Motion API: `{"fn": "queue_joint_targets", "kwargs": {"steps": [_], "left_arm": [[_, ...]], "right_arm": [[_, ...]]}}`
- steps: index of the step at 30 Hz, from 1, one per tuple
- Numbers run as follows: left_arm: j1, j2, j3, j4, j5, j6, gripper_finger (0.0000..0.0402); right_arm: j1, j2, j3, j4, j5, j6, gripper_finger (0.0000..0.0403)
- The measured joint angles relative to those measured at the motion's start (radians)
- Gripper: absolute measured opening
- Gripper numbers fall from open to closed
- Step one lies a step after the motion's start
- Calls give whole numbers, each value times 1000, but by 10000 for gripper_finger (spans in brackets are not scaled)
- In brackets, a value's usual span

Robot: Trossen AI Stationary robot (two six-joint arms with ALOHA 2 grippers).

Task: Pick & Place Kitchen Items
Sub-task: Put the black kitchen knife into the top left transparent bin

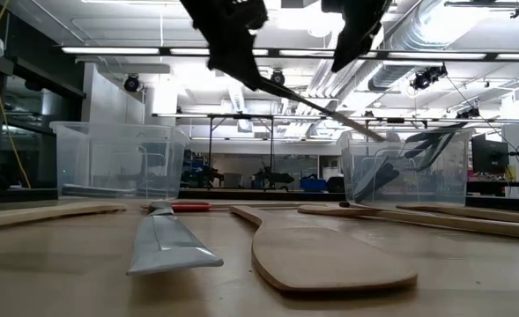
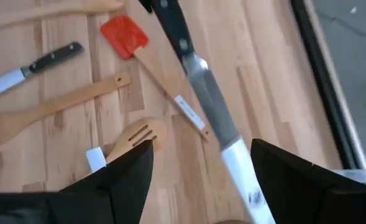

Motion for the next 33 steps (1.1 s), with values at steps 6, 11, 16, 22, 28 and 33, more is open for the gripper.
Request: {"fn": "queue_joint_targets", "kwargs": {"steps": [6, 11, 16, 22, 28, 33], "left_arm": [[0, -59, 0, -54, -42, -8, 84], [0, -95, 0, -98, -75, -14, 84], [-1, -134, 2, -195, -98, -33, 84], [-1, -194, 2, -301, -107, -86, 84], [-1, -270, 2, -452, -201, -161, 84], [0, -348, 2, -558, -325, -253, 84]], "right_arm": [[-42, -56, 0, 0, 45, 0, 261], [-78, -93, 0, -1, 59, 0, 261], [-114, -106, 0, -4, 50, -3, 261], [-143, -105, 0, -7, 46, -22, 261], [-160, -104, 0, -5, 47, -37, 261], [-184, -104, -1, 9, 48, -38, 261]]}}
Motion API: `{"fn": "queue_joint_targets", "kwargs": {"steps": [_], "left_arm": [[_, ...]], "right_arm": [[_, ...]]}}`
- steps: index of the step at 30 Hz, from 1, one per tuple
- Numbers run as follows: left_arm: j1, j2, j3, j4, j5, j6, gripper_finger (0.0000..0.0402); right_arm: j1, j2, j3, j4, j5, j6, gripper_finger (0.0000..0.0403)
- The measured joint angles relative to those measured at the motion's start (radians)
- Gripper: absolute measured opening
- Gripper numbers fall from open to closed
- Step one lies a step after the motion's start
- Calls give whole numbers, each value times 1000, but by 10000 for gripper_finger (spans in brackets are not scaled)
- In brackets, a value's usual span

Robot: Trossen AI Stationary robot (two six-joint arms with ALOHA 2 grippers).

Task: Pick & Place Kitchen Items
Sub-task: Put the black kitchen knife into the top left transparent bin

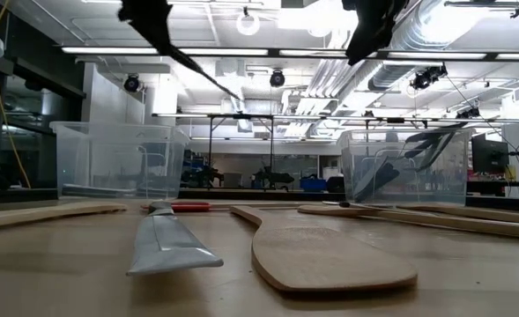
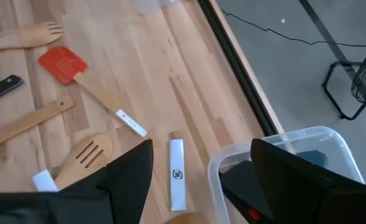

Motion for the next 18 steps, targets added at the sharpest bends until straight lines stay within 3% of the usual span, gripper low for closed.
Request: {"fn": "queue_joint_targets", "kwargs": {"steps": [10, 18], "left_arm": [[131, -45, -2, -228, -62, -100, 84], [306, -46, -61, -224, -47, -42, 84]], "right_arm": [[-26, 0, 0, 49, 4, 8, 261], [-25, 0, 0, 124, 0, 8, 261]]}}
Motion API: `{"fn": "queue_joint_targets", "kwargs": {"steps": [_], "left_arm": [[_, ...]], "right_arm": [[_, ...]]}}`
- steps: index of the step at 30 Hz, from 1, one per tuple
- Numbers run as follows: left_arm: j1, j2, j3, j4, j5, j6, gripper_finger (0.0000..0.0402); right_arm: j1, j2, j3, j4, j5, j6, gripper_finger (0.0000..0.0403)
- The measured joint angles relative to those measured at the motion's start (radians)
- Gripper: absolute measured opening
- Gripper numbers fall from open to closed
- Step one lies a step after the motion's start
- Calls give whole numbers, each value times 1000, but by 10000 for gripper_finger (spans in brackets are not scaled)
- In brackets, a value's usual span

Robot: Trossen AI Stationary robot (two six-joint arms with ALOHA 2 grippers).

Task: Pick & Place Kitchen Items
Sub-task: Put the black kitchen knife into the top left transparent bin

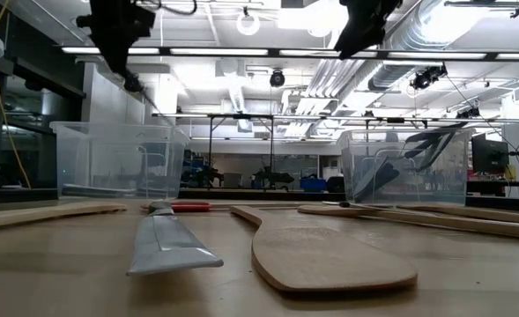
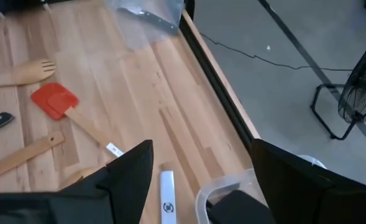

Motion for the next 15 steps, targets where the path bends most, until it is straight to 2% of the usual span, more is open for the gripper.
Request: {"fn": "queue_joint_targets", "kwargs": {"steps": [3, 10, 15], "left_arm": [[55, 0, -39, 22, 48, 59, 84], [159, 0, -138, 226, 150, 224, 84], [251, 0, -186, 281, 236, 297, 84]], "right_arm": [[0, 0, 0, 2, 3, 0, 261], [0, 0, 0, 3, 3, 1, 261], [0, 0, 0, 2, 3, 4, 261]]}}
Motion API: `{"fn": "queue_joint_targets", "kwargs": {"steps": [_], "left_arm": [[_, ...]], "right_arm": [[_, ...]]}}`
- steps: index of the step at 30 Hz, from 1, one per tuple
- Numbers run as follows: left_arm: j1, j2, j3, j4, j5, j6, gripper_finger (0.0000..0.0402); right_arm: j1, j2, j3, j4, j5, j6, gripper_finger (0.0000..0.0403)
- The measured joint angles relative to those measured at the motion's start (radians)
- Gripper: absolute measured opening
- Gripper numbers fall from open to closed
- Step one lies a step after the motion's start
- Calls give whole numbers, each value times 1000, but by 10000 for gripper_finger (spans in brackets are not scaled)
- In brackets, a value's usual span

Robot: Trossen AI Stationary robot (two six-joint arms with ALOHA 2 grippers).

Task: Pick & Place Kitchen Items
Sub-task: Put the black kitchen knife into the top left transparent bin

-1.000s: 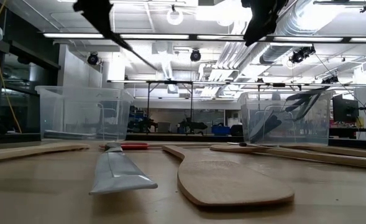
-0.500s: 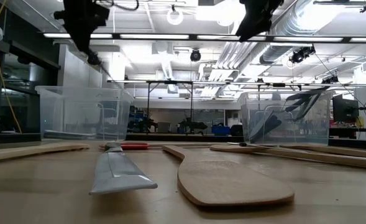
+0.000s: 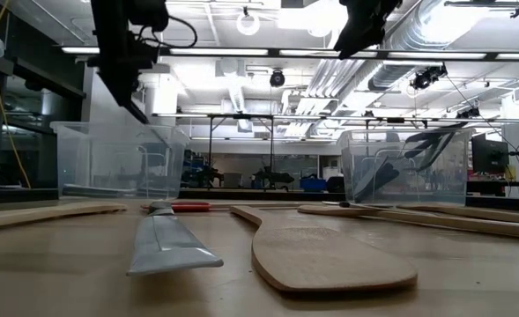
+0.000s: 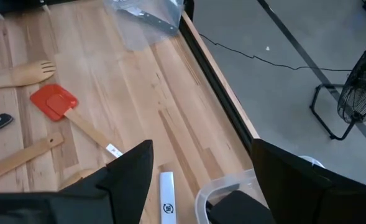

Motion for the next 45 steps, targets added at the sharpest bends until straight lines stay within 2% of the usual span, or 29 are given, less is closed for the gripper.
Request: {"fn": "queue_joint_targets", "kwargs": {"steps": [6, 10, 18, 24, 36, 41, 45], "left_arm": [[106, 0, -24, 21, 121, 100, 84], [167, 0, -24, 32, 148, 147, 84], [289, 0, -24, 47, 301, 145, 84], [336, 0, -24, 61, 367, 107, 84], [338, 45, -24, 70, 341, 24, 86], [338, 47, -24, 72, 308, 12, 128], [339, 47, -24, 73, 310, 13, 137]], "right_arm": [[0, 0, 0, 0, 0, 0, 261], [0, 0, 0, 0, 0, 0, 261], [0, 0, 0, 2, 0, 0, 261], [0, 0, 0, 9, 0, 0, 261], [0, 0, 0, 8, 0, 20, 261], [0, 1, 0, 8, 0, 43, 261], [0, 1, 0, 8, 0, 49, 261]]}}
